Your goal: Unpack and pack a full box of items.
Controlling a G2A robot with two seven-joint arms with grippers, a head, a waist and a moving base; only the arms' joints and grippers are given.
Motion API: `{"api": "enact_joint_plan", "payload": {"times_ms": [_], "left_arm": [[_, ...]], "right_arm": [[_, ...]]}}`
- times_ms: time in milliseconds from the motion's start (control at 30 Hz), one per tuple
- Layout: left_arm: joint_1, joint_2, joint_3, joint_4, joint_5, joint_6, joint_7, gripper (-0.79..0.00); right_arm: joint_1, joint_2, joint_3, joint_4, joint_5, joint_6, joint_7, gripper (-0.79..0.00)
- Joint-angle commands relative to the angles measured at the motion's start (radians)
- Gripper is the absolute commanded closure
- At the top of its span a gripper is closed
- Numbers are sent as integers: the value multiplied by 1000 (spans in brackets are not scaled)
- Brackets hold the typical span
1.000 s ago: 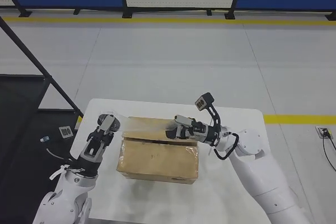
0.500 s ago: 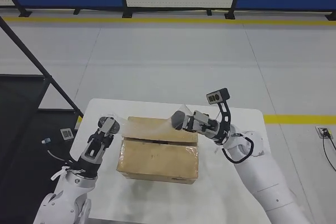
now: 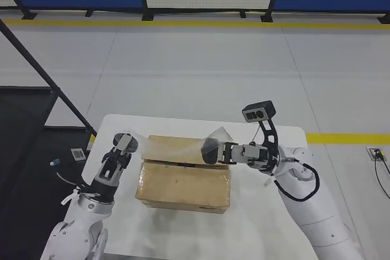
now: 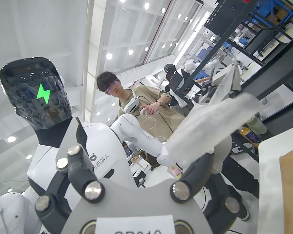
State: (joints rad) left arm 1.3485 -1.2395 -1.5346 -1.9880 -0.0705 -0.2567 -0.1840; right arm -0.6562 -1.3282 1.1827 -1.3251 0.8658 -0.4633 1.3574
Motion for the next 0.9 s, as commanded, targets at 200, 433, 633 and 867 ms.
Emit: {"api": "enact_joint_plan", "payload": {"times_ms": [200,433,633,867], "left_arm": [[-6,-2,9,5,-4,17,4,0],[5,-1,10,-2,-23,3,-39,0],[20,2,2,-7,-45,-9,-90,0],[42,6,-13,-12,-68,-17,-146,0]], "right_arm": [[-29,9,33,-43,-68,-37,-37,-785],[-39,22,19,-30,-198,-150,-150,-785],[-39,30,-8,-6,-284,-250,-251,-785],[-21,33,-28,33,-294,-292,-293,-785]]}}
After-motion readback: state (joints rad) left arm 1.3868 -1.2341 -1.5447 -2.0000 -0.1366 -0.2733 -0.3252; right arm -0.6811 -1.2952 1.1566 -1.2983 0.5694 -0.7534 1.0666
